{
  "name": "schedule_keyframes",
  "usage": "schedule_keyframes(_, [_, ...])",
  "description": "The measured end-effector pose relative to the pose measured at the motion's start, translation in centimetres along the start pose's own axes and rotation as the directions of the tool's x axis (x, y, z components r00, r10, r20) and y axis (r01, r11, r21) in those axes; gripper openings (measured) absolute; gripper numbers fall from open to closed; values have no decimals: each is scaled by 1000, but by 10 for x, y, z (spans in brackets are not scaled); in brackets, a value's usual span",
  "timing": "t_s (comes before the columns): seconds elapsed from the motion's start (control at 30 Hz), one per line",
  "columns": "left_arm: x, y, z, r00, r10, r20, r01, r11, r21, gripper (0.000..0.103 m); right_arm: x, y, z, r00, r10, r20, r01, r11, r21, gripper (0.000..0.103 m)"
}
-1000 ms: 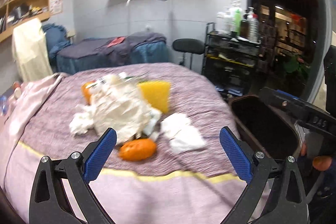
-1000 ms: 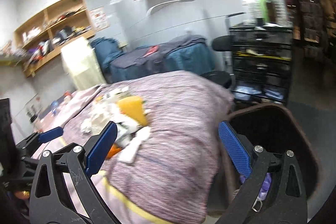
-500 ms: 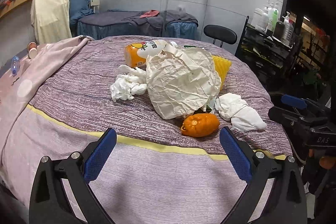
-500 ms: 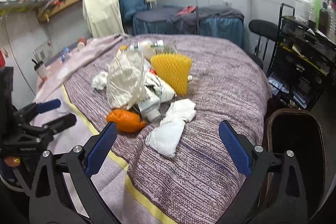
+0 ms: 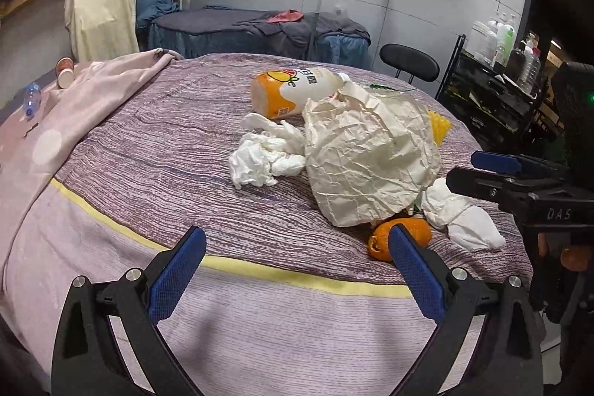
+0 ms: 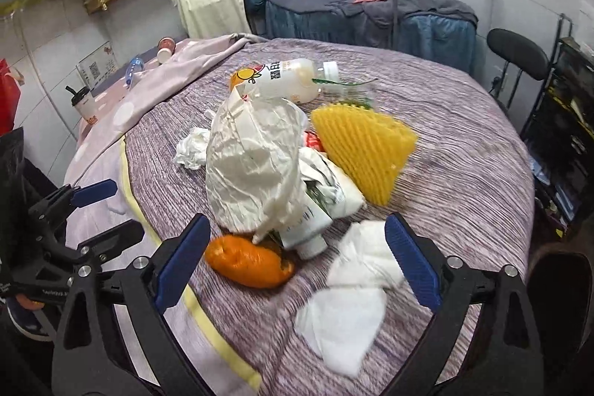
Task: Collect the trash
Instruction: 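Grasp the crumpled tissue with the left gripper while the right grasps the clear plastic wrapper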
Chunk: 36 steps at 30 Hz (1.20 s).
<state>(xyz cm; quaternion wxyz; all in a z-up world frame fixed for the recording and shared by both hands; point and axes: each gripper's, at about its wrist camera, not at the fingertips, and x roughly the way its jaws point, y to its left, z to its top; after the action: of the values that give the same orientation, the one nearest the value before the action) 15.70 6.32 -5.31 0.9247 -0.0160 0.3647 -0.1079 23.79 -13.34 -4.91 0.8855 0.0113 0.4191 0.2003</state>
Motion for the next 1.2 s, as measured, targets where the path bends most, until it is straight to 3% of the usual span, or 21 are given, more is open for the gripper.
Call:
schedule_keyframes(0.17, [5,21,4,1000,24,-19,-25,1000,-19,97,30,-1,21,999,19,-42,-18,1000,10,75])
schedule_keyframes(0.4, [19,35,11,999,31,-39,-32,999,-22,97,40,-1,21,990,129,-60,-128,991,26,18])
schedule_keyframes(0.5, [29,40,16,998,32,-54,-34,999,-22,97,30,2,18,990,137,-32,-136,990,29,9])
schedule_keyframes(0.77, [54,42,33,996,-8,-91,5,999,-33,85,-23,12,19,986,131,106,-133,991,16,6])
schedule_keyframes(1.0, [85,39,50,988,-53,-146,47,998,-42,65,-60,13,15,976,65,207,-68,998,7,7])
schedule_keyframes(1.07, [88,36,53,987,-73,-146,67,997,-41,55,-64,8,12,974,58,218,-65,998,26,6])
schedule_keyframes(1.2, [83,27,52,988,-87,-124,84,996,-24,23,-68,-3,3,972,55,228,-72,995,67,7])
